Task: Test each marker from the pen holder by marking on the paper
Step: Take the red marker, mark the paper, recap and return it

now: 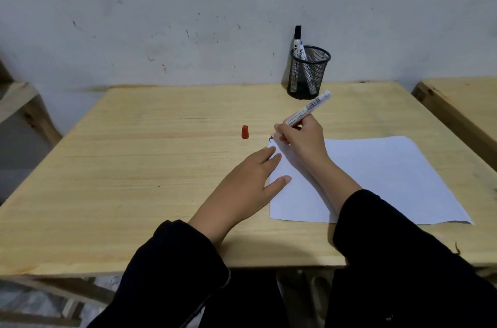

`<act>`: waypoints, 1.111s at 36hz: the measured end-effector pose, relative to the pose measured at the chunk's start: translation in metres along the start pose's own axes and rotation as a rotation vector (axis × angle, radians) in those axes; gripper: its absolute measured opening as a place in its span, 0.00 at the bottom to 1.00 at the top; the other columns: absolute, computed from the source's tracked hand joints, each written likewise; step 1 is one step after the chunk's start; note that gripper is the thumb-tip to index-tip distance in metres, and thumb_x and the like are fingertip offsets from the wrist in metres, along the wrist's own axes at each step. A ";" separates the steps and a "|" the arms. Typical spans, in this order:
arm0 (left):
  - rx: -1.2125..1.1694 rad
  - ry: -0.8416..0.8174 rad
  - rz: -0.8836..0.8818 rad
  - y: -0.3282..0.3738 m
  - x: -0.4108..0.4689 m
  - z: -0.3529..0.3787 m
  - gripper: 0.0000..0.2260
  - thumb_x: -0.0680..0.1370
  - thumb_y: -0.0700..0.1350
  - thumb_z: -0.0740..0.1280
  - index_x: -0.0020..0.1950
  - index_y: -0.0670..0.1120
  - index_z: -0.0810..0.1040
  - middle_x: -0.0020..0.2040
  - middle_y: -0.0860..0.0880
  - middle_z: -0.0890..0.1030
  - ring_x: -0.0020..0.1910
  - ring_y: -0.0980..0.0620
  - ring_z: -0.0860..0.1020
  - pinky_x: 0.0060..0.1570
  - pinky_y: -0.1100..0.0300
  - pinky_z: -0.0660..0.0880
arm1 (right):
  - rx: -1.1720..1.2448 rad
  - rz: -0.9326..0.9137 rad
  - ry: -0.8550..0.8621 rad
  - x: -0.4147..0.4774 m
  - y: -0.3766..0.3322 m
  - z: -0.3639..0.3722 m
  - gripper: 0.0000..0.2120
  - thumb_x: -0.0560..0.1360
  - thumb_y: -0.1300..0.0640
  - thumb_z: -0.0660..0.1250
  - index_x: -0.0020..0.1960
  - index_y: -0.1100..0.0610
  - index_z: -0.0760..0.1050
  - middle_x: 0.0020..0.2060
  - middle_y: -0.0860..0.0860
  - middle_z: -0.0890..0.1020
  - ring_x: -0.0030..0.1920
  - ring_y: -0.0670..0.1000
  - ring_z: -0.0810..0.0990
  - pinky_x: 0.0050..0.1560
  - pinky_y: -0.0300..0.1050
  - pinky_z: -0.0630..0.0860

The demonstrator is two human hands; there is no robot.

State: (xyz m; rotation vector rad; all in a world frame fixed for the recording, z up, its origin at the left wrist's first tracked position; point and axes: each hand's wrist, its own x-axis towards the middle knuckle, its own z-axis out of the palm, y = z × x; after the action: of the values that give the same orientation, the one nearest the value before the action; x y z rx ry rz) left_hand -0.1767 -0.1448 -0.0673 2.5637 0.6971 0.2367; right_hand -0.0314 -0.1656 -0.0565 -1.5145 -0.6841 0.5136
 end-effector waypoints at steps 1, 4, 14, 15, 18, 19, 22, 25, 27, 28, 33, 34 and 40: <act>-0.003 0.000 -0.001 0.000 0.000 0.000 0.26 0.80 0.57 0.57 0.76 0.49 0.60 0.78 0.54 0.56 0.76 0.59 0.54 0.65 0.68 0.53 | -0.011 -0.003 -0.001 0.000 0.000 0.000 0.07 0.72 0.63 0.68 0.46 0.62 0.70 0.38 0.53 0.77 0.35 0.46 0.78 0.30 0.27 0.74; -0.007 0.000 0.001 0.001 0.000 0.000 0.26 0.80 0.57 0.57 0.76 0.49 0.60 0.78 0.54 0.56 0.75 0.59 0.54 0.64 0.70 0.52 | -0.024 -0.011 -0.002 0.002 0.003 0.000 0.07 0.72 0.63 0.68 0.46 0.62 0.71 0.37 0.53 0.77 0.35 0.46 0.78 0.30 0.27 0.74; -0.014 -0.002 0.000 0.001 -0.001 -0.001 0.26 0.80 0.57 0.57 0.76 0.49 0.60 0.78 0.54 0.56 0.75 0.59 0.54 0.64 0.70 0.51 | -0.093 -0.011 0.007 0.004 0.005 0.000 0.06 0.72 0.62 0.68 0.45 0.62 0.71 0.36 0.52 0.77 0.32 0.45 0.77 0.31 0.29 0.74; -0.014 -0.001 0.001 0.001 -0.001 -0.001 0.26 0.80 0.57 0.57 0.76 0.49 0.60 0.78 0.54 0.56 0.75 0.59 0.54 0.64 0.70 0.51 | -0.098 -0.008 0.006 0.004 0.005 0.000 0.06 0.72 0.62 0.68 0.45 0.62 0.71 0.37 0.53 0.77 0.32 0.45 0.77 0.30 0.29 0.74; -0.007 0.002 0.006 0.001 -0.001 0.000 0.26 0.80 0.57 0.57 0.76 0.49 0.60 0.78 0.54 0.56 0.75 0.59 0.54 0.64 0.69 0.51 | -0.101 0.002 0.003 0.005 0.005 0.000 0.06 0.71 0.63 0.67 0.45 0.63 0.72 0.39 0.57 0.78 0.32 0.46 0.76 0.30 0.31 0.74; -0.006 0.003 0.008 0.001 0.000 0.000 0.26 0.80 0.57 0.57 0.76 0.49 0.60 0.78 0.54 0.56 0.75 0.59 0.54 0.64 0.69 0.52 | -0.108 0.006 0.000 0.005 0.005 0.000 0.06 0.71 0.62 0.67 0.46 0.63 0.72 0.39 0.58 0.79 0.32 0.46 0.76 0.31 0.32 0.74; -0.005 0.009 0.014 0.000 0.000 0.000 0.26 0.80 0.57 0.57 0.76 0.48 0.60 0.78 0.54 0.56 0.75 0.59 0.54 0.64 0.70 0.52 | -0.117 0.023 0.001 0.004 0.005 0.001 0.07 0.71 0.62 0.66 0.46 0.63 0.73 0.43 0.63 0.80 0.33 0.47 0.76 0.30 0.32 0.74; -0.002 0.013 0.018 -0.001 0.001 0.001 0.26 0.80 0.57 0.56 0.76 0.49 0.60 0.78 0.54 0.56 0.75 0.59 0.54 0.63 0.70 0.51 | -0.114 0.034 0.000 0.003 0.003 0.000 0.06 0.70 0.63 0.66 0.46 0.64 0.72 0.44 0.66 0.80 0.34 0.50 0.75 0.32 0.35 0.74; -0.003 0.014 0.019 0.000 0.000 0.001 0.26 0.80 0.57 0.56 0.76 0.49 0.60 0.78 0.54 0.56 0.75 0.59 0.54 0.63 0.70 0.51 | -0.067 0.044 0.003 0.003 0.001 -0.001 0.05 0.71 0.64 0.66 0.45 0.63 0.72 0.39 0.62 0.78 0.32 0.47 0.75 0.30 0.32 0.73; -0.006 0.016 0.020 0.000 0.000 0.001 0.26 0.80 0.57 0.57 0.76 0.49 0.60 0.78 0.54 0.56 0.75 0.59 0.54 0.63 0.70 0.51 | -0.022 0.054 0.011 0.003 0.000 -0.001 0.04 0.71 0.65 0.66 0.45 0.63 0.72 0.36 0.58 0.77 0.29 0.45 0.74 0.28 0.30 0.71; -0.031 0.029 0.025 0.000 0.000 0.001 0.26 0.80 0.56 0.58 0.75 0.49 0.61 0.78 0.54 0.57 0.75 0.59 0.54 0.64 0.71 0.51 | 0.265 0.159 0.036 0.006 -0.003 -0.007 0.05 0.73 0.66 0.66 0.49 0.64 0.72 0.31 0.54 0.74 0.26 0.45 0.74 0.29 0.36 0.74; -0.031 0.030 0.026 -0.001 0.000 0.001 0.26 0.80 0.57 0.58 0.75 0.49 0.61 0.78 0.54 0.57 0.75 0.59 0.54 0.65 0.70 0.51 | 0.302 0.170 0.028 0.007 -0.004 -0.009 0.05 0.74 0.65 0.65 0.49 0.64 0.72 0.31 0.54 0.74 0.26 0.44 0.74 0.29 0.37 0.74; -0.018 0.032 0.032 -0.003 0.001 0.002 0.26 0.79 0.57 0.58 0.75 0.48 0.61 0.78 0.54 0.57 0.75 0.59 0.54 0.66 0.69 0.52 | 0.443 0.165 -0.030 0.009 -0.017 -0.021 0.04 0.76 0.67 0.63 0.42 0.63 0.73 0.32 0.56 0.76 0.30 0.47 0.75 0.33 0.33 0.76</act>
State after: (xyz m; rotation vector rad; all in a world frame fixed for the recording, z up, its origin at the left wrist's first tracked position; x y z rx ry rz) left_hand -0.1764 -0.1422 -0.0705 2.5605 0.6636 0.2939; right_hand -0.0126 -0.1751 -0.0378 -1.1499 -0.4323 0.7609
